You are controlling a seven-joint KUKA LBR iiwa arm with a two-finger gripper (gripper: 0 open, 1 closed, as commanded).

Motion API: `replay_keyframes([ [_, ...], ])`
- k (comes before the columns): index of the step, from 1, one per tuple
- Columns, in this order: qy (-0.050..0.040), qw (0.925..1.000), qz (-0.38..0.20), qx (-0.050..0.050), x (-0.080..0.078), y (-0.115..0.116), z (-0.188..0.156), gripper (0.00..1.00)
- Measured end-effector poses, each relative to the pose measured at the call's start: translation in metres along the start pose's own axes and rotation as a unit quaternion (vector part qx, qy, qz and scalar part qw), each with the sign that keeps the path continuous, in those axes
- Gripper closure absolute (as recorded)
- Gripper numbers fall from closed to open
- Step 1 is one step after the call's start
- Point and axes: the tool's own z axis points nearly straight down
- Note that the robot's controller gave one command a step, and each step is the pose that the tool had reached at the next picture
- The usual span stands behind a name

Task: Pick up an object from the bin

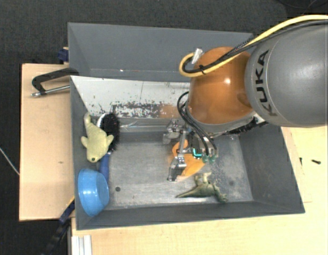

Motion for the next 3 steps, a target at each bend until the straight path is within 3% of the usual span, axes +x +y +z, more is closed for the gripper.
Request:
replay_keyframes([
  [1,-0.0065,0.9979,0.064,-0.002,-0.048,-0.083,0.115,0.0],
  [2,-0.0078,0.9859,0.167,-0.001,-0.086,-0.097,0.083,0.0],
  [3,-0.0031,0.9741,0.226,-0.001,-0.074,-0.109,0.085,0.0],
])
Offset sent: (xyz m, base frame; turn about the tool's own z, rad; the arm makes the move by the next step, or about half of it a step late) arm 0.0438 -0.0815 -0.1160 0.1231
